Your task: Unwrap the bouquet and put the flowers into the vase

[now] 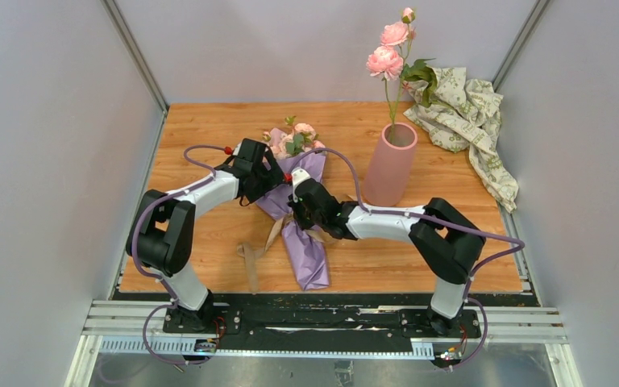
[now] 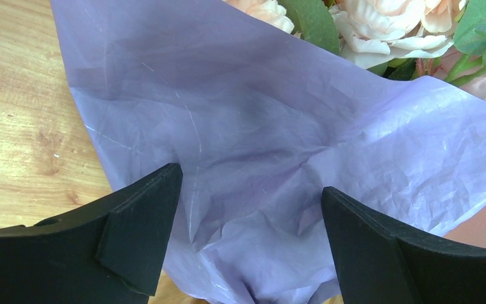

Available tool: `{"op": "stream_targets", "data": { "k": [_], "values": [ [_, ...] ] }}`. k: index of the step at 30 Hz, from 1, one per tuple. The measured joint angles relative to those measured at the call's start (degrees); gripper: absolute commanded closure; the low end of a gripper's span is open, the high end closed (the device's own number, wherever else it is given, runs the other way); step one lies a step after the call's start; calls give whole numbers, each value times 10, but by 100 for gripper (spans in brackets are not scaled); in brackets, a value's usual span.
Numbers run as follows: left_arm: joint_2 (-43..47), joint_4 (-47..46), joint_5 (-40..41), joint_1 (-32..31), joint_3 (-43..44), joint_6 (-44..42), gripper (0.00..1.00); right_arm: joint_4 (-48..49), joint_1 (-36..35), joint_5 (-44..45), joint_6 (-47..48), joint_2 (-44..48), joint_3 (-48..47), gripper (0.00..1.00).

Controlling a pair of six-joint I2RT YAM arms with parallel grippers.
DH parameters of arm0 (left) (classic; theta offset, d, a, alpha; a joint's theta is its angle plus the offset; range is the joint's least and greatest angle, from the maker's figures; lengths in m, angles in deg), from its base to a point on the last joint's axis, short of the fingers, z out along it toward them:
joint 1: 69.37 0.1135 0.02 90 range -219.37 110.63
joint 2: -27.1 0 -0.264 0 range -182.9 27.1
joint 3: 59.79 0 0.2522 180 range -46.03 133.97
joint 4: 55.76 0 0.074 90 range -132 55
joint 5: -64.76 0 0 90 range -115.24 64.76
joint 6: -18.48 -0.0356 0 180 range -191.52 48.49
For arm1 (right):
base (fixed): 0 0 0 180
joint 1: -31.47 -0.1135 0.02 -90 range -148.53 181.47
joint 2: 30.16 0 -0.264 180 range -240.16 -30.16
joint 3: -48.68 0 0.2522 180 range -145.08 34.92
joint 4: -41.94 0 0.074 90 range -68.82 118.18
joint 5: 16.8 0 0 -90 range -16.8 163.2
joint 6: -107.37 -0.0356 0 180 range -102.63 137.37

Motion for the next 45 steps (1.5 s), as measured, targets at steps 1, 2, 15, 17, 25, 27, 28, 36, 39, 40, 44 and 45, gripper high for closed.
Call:
{"op": "stream_targets", "data": {
  "k": [1, 2, 15, 17, 25, 27, 28, 36, 39, 40, 44, 45],
  "values": [
    [0, 0, 0, 0, 0, 0, 9, 0, 0, 0, 0, 1, 0, 100],
    [0, 0, 0, 0, 0, 0, 9, 0, 1, 0, 0, 3, 2, 100],
    [-56, 4, -30, 4, 37, -7, 8, -35, 2, -20, 5, 174, 62, 100],
    [-65, 4, -39, 4, 47, -7, 8, -40, 4, -19, 4, 199, 80, 100],
    [-93, 6, -49, 5, 69, -6, 8, -80, 5, -4, 5, 293, 120, 90],
    [-99, 6, -57, 5, 75, -6, 8, -80, 6, 7, 7, 318, 133, 71],
    [-101, 4, -56, 5, 77, -6, 8, -78, 6, 12, 10, 329, 141, 65],
    [-87, 17, -53, 9, 78, -14, 7, -58, 6, 32, 14, 252, 155, 55],
    [-47, 41, -45, 9, 78, -26, 7, -62, 7, 30, 7, 234, 159, 57],
    [-33, 47, -45, 9, 78, -29, 7, -62, 7, 30, 7, 235, 160, 58],
    [36, 66, -50, 0, 81, -39, 7, -64, 7, 36, 7, 245, 164, 59],
    [51, 68, -55, -8, 85, -41, 7, -64, 7, 37, 7, 246, 164, 59]
  ]
}}
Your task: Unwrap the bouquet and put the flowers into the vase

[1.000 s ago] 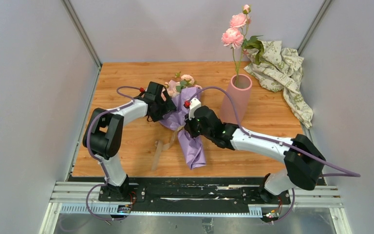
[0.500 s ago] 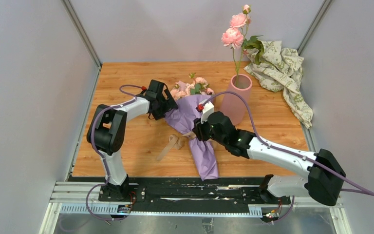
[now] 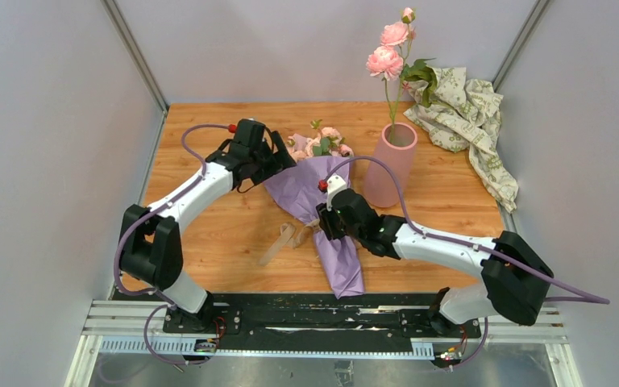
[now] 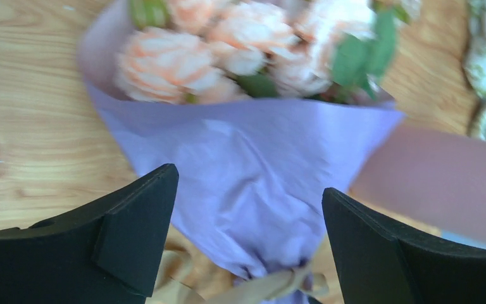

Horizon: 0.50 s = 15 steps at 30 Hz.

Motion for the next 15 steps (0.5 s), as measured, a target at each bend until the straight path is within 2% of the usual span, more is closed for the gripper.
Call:
{"op": "stream_targets", "data": {
  "k": [4, 7, 15],
  "values": [
    [7, -11, -30, -39, 7, 3, 8, 0, 2, 3, 0, 1, 0, 60],
    [-27, -21, -50, -65, 7, 10, 8, 2, 6, 3, 0, -5, 0, 60],
    [-138, -46, -77, -70, 6, 20, 8, 8, 36, -2, 0, -54, -2, 60]
  ]
}}
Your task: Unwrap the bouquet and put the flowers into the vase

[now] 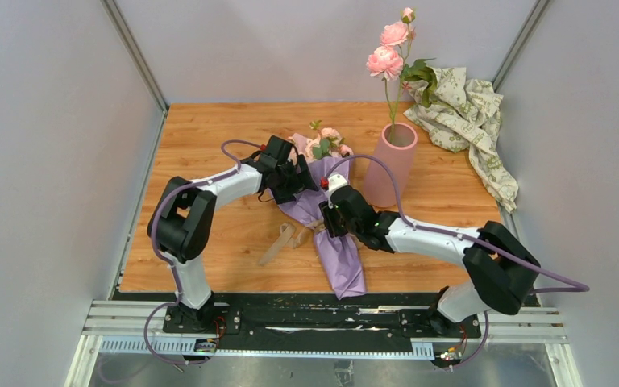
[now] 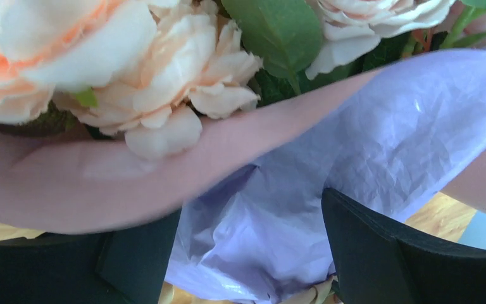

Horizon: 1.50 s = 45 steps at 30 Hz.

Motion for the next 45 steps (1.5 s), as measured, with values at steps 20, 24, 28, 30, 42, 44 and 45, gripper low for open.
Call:
{"op": "stream_targets", "data": {
  "k": [20, 24, 28, 30, 42, 44, 45],
  "values": [
    [-57, -18, 0, 2, 39, 4, 10, 7, 10, -23, -3, 14, -4, 100],
    [-85, -15, 5, 2, 77, 6, 10, 3, 9, -23, -4, 42, 12, 100],
    [-111, -4, 12, 0, 114, 7, 10, -5, 9, -23, -5, 61, 20, 100],
    [-122, 0, 13, -1, 130, 7, 10, -12, 9, -22, -5, 71, 21, 100],
    [-133, 0, 14, -2, 143, 15, 10, -40, 9, -6, -9, 128, 37, 99],
    [-135, -2, 17, -1, 146, 15, 10, -49, 9, -3, -10, 140, 41, 100],
    [-136, -2, 17, -1, 148, 15, 10, -52, 8, -2, -12, 147, 44, 100]
  ]
}}
